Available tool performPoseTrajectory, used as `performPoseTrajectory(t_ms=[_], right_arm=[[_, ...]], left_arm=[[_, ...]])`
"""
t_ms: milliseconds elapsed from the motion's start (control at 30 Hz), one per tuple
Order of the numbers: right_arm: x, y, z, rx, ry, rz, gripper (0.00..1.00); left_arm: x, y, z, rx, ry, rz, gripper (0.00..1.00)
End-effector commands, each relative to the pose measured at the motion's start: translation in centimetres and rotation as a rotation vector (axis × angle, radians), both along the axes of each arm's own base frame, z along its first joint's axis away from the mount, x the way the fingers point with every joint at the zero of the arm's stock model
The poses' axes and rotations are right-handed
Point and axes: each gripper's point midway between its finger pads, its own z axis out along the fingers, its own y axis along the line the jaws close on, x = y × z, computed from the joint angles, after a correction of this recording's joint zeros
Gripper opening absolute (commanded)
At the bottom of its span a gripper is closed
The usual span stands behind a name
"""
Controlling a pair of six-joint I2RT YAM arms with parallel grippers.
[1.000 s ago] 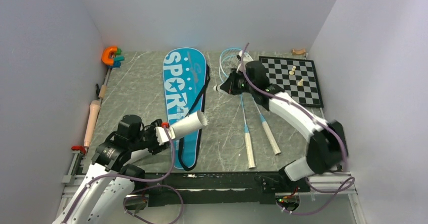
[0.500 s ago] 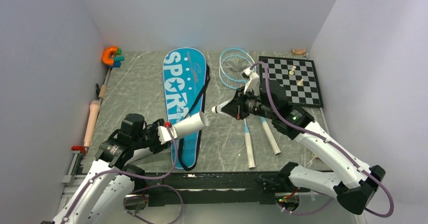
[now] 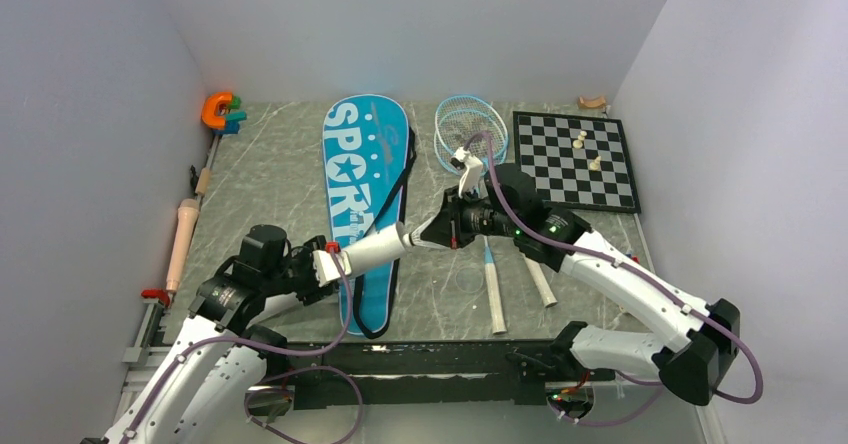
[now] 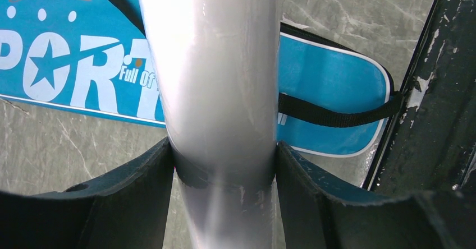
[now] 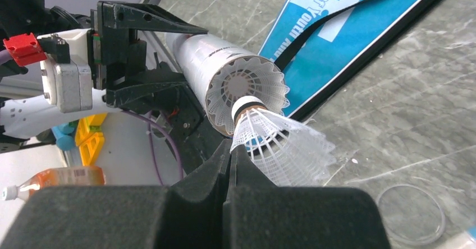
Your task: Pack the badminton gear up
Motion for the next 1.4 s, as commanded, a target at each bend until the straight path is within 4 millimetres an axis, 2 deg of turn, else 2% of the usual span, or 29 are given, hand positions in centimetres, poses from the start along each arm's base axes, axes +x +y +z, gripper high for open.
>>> performPoseTrajectory(t_ms=[0,267,500,567,633,733,833,967,1167,1267,1367], right_arm=[[-0.1,1.9,1.4,0.097,-0.010,0.056,0.00],[-0.2,3.5,0.6,0.117,0.026,0.108,0.00],[-1.1,5.8,1.5,0.175,0.046,0.171,0.00],[-1.2,5.9,1.3,0.182,0.060,0.172,0.06],[-1.3,5.6,1.1,0.179,0.068,0.163,0.25],[-1.4,5.0,1.8,0.185,0.060,0.154,0.39],[-1.6,4.4,2.8,0.198,0.048,0.152,0.49],[-1.3,3.1,4.5,0.224,0.026,0.139,0.54],[-1.1,1.0,6.9,0.257,-0.012,0.118,0.56],[-0.8,0.2,7.1,0.260,-0.011,0.105,0.57],[0.1,-1.0,6.4,0.218,-0.020,0.050,0.57]], left_arm=[[0.0,-1.3,2.9,-0.060,-0.059,-0.069,0.45],[-1.0,-2.0,3.9,-0.094,-0.045,-0.115,0.45],[-1.4,-2.2,3.7,-0.100,-0.034,-0.136,0.45],[-1.4,-2.2,3.9,-0.102,-0.035,-0.137,0.45],[-1.4,-2.2,3.9,-0.099,-0.035,-0.136,0.44],[-1.5,-2.1,3.6,-0.095,-0.030,-0.138,0.44],[-1.5,-2.1,3.5,-0.095,-0.030,-0.136,0.44],[-1.5,-2.1,3.5,-0.098,-0.029,-0.134,0.44],[-1.4,-2.1,3.5,-0.099,-0.028,-0.132,0.44],[-1.4,-2.2,3.5,-0.102,-0.028,-0.134,0.44],[-1.4,-2.2,3.8,-0.105,-0.033,-0.134,0.44]])
